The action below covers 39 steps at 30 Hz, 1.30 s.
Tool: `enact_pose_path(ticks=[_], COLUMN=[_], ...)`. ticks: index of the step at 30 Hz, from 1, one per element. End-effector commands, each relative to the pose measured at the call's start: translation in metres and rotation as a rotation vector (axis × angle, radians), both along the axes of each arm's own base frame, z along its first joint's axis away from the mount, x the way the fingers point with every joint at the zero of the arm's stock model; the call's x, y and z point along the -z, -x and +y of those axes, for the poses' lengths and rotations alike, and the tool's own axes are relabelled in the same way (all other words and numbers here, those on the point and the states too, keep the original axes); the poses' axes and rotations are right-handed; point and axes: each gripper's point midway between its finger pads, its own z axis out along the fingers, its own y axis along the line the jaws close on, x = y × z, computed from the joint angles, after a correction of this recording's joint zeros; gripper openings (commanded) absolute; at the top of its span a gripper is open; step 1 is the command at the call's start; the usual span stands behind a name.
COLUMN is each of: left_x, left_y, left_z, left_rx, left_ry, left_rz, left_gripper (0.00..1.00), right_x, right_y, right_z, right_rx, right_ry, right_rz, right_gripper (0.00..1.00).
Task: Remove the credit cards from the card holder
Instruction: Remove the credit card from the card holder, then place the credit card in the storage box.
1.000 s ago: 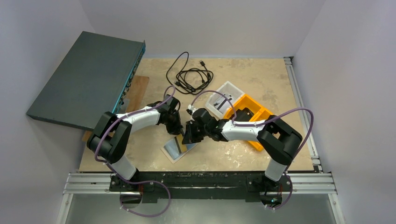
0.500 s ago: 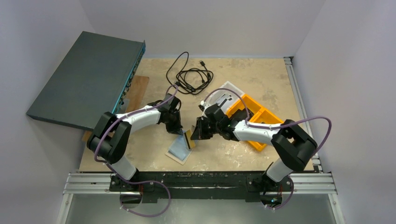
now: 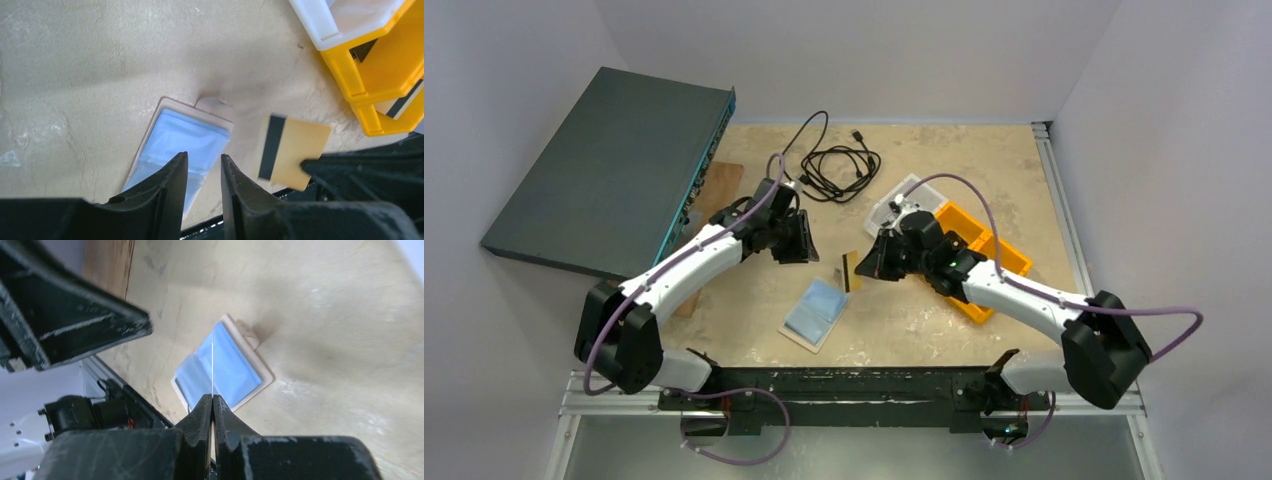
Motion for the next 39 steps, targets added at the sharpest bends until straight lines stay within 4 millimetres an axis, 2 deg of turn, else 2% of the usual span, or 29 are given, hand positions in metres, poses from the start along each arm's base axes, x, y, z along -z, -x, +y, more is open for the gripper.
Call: enact_pose_path(ticks=[1, 8, 14, 21, 24, 26, 30, 33, 39], left_x=[-0.036, -0.058, -0.061, -0.06, -0.061, -0.06, -0.06, -0.06, -0.058], left_y=[0.006, 0.025, 0.035, 0.037, 0.037, 0.038, 0.039, 0.039, 0.042], left_z=[0.005, 0.009, 0.007, 0.006, 0.007, 0.007, 0.008, 0.008, 0.009], left_rx=[0.029, 0.095, 0.132, 0.15, 0.147, 0.148, 0.149, 0.149, 0.149], left_ry=[0.011, 0.043, 0.072, 0.083, 0.083, 0.081, 0.08, 0.081, 0.08], left_rz=[-0.074, -0.116, -0.12, -0.127, -0.132, -0.129, -0.132, -0.13, -0.127], left_gripper=[0.35, 0.51, 0.52, 0.52, 0.52, 0.52, 0.52, 0.52, 0.52], right_x=[-0.014, -0.024, -0.046, -0.044, -0.049, -0.046, -0.027, -0.015, 0.017], right_y=[-0.015, -0.025, -0.017, 0.003, 0.006, 0.008, 0.015, 0.007, 0.0], right_z=[-0.038, -0.12, -0.194, -0.261, -0.279, -0.289, -0.305, -0.304, -0.319], right_rx=[0.154, 0.447, 0.743, 0.959, 1.02, 1.038, 1.054, 1.046, 1.084], right_ry=[0.015, 0.092, 0.192, 0.459, 0.518, 0.57, 0.661, 0.65, 0.715], right_rz=[-0.011, -0.002, -0.013, 0.071, 0.068, 0.081, 0.157, 0.18, 0.277], right_gripper=[0.0, 0.0, 0.0, 0.0, 0.0, 0.0, 0.0, 0.0, 0.0])
